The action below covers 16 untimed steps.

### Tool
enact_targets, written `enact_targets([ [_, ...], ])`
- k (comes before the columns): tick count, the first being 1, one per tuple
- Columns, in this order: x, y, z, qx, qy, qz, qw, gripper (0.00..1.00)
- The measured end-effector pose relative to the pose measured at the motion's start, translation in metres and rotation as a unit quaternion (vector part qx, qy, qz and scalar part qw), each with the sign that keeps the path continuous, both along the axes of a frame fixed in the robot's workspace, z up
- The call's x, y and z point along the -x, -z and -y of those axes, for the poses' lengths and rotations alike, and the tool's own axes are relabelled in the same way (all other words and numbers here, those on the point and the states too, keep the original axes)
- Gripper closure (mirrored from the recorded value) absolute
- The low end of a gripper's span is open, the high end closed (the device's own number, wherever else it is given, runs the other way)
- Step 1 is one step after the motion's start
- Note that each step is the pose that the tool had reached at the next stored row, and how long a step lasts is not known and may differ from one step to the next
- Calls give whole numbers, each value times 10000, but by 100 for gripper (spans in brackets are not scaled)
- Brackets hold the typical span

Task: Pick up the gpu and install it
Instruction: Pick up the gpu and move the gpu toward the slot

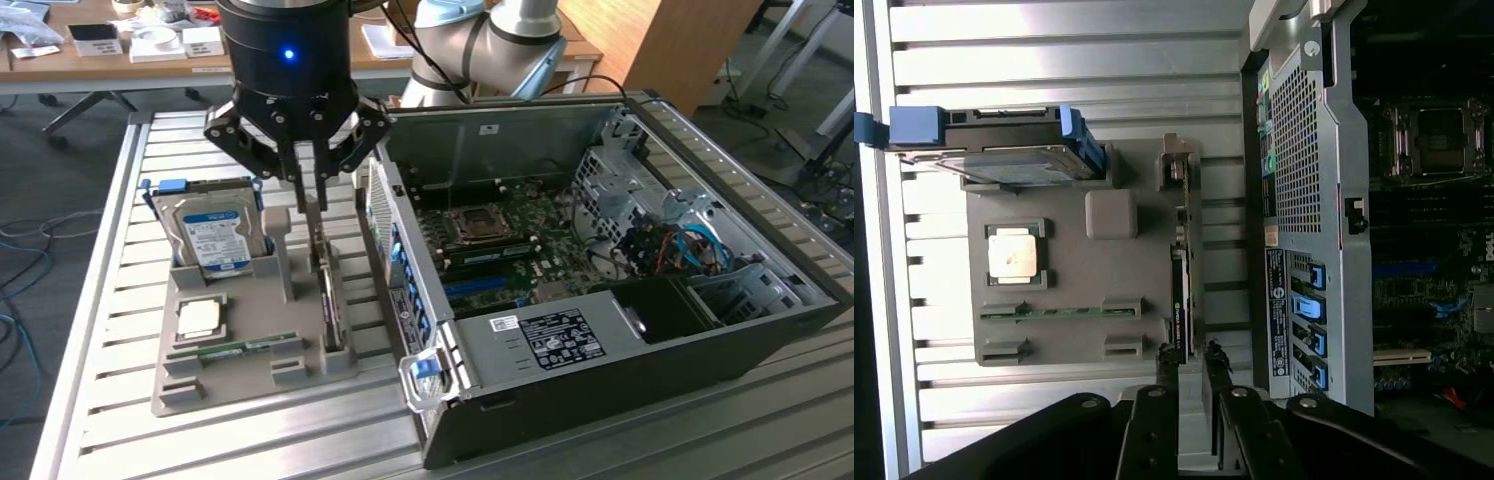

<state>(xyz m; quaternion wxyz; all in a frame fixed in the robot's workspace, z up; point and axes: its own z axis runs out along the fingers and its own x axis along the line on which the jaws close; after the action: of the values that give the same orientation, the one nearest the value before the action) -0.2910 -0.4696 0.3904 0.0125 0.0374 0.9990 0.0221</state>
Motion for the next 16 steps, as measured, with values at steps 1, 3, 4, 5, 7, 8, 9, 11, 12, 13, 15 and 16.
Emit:
enact_targets([
  [1, 0, 0, 0, 0, 0, 0, 10000, 77],
  [3, 0, 0, 0, 0, 0, 0, 10000, 71],
  [4, 0, 0, 0, 0, 0, 0, 10000, 71],
  [5, 0, 0, 0, 0, 0, 0, 10000, 64],
  [7, 0, 0, 0, 0, 0, 0, 10000, 64],
  [8, 0, 0, 0, 0, 0, 0, 10000, 64],
  [9, 0, 0, 0, 0, 0, 0, 10000, 64],
  [11, 0, 0, 0, 0, 0, 0, 10000, 64],
  [12, 0, 0, 0, 0, 0, 0, 10000, 64],
  [13, 0, 0, 0, 0, 0, 0, 10000, 64],
  [15, 0, 0, 0, 0, 0, 0, 10000, 64],
  [16, 0, 3, 0, 0, 0, -1, 10000, 64],
])
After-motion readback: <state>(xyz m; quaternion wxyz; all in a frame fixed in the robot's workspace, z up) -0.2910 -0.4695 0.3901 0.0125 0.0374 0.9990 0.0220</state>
